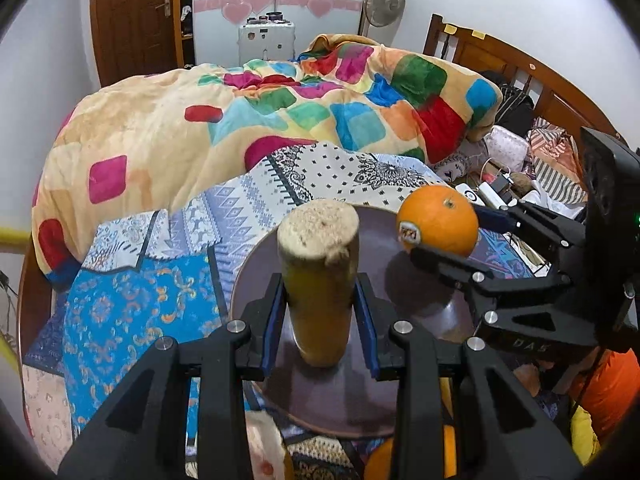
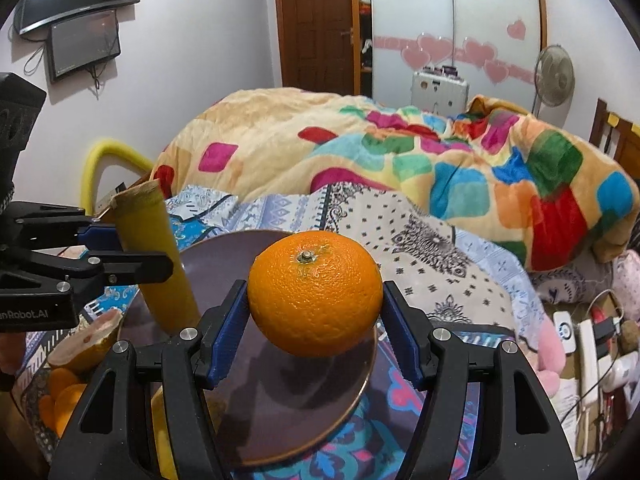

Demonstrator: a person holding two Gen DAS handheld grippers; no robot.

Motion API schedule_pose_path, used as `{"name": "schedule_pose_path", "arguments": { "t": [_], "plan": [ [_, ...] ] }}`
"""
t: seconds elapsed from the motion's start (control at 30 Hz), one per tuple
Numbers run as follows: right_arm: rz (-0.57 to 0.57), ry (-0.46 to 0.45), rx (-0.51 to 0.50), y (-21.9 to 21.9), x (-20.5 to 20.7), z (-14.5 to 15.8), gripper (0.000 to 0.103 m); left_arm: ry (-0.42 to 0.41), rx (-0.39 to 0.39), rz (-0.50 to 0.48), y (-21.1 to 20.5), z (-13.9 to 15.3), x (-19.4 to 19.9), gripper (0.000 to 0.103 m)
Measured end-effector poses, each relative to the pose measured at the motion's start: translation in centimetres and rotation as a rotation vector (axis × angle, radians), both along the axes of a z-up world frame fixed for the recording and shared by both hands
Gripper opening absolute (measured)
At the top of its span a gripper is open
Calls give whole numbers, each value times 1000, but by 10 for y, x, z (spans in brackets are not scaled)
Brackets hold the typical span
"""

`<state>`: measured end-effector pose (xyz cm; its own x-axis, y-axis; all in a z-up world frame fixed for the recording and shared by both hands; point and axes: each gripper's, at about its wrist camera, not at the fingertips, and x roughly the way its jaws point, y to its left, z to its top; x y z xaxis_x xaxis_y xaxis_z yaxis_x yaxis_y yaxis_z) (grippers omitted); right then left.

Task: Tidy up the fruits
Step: 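Set the yellow stalk on the purple plate while right tool places the orange there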

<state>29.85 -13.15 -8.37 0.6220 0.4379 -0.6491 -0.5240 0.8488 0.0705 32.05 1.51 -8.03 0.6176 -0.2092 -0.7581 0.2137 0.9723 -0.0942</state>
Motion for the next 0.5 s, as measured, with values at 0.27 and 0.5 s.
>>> {"name": "schedule_pose_path", "arguments": {
  "t": [0.27,0.5],
  "plan": [
    [2,28,-38,7,15,-2,62,13,-11,15,-2,-5,24,34],
    [24,59,-71,13,21,-8,62,37,8,17,-4,-14,34,34]
  ]
}}
